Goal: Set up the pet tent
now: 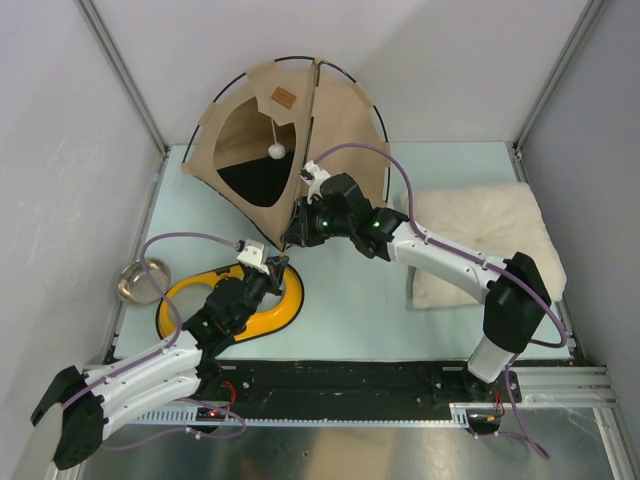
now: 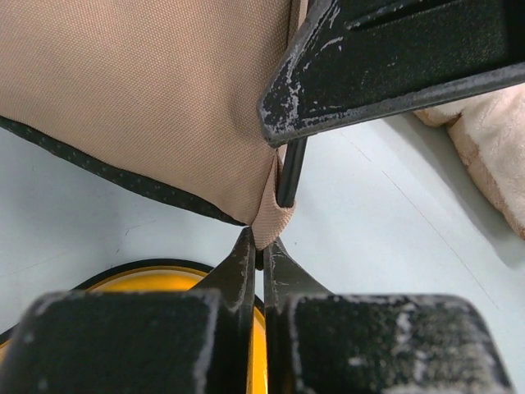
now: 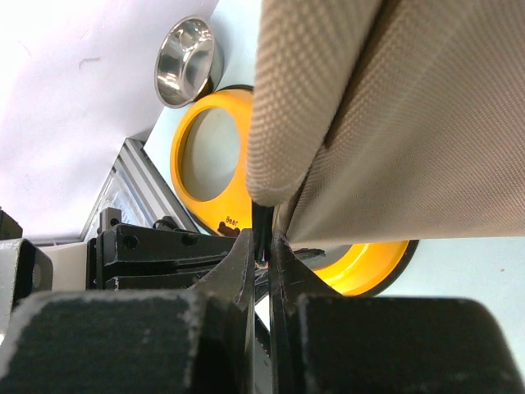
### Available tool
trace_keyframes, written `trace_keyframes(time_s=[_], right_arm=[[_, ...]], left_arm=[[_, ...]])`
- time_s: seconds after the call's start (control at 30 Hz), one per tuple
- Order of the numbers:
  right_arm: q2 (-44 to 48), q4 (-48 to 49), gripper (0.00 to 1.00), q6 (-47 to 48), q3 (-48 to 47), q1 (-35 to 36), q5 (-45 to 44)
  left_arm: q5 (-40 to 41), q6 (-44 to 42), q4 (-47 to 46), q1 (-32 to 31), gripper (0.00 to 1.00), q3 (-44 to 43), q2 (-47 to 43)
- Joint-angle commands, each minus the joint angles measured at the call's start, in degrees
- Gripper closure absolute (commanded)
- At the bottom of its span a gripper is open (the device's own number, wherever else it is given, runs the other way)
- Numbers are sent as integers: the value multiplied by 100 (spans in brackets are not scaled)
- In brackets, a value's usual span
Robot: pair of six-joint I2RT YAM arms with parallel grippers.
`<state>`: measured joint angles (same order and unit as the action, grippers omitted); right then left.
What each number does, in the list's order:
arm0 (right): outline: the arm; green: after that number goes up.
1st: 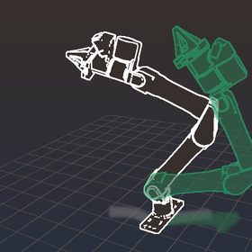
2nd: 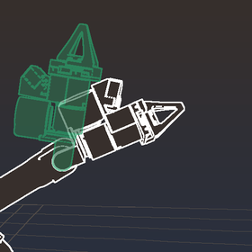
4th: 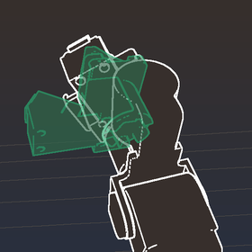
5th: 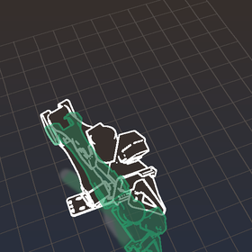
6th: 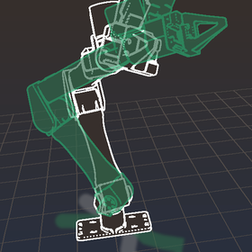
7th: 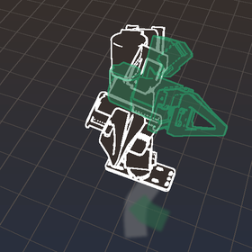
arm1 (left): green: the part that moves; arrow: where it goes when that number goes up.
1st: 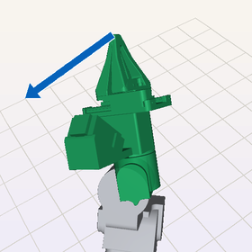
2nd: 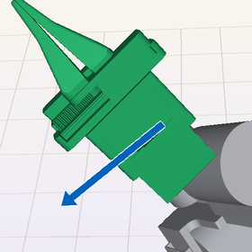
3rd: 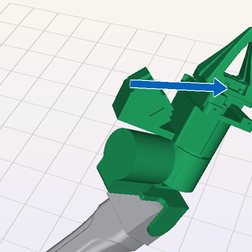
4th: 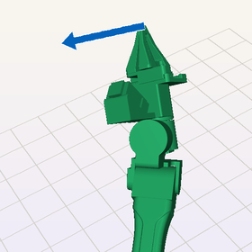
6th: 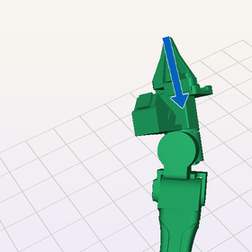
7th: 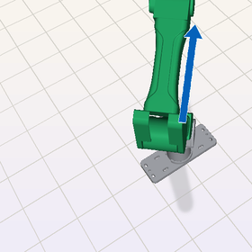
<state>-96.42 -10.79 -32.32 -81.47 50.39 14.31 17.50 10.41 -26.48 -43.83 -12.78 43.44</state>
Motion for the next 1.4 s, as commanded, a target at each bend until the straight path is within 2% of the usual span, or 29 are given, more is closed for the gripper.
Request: trace_keyframes(time_s=[0.0,0.5,1.1,1.37], right_arm=[[81,124,100,127,-167,80,-41],[-221,174,100,492,-411,-56,-833],[-367,386,100,645,-563,-156,-1315],[-471,401,100,1066,-715,-247,-1929]], left_arm=[[-132,-108,-328,85,100,-305,-27],[-422,-26,-115,102,100,-160,-360],[-533,-129,118,101,100,-211,-338],[-607,-170,250,97,100,-247,-360]])
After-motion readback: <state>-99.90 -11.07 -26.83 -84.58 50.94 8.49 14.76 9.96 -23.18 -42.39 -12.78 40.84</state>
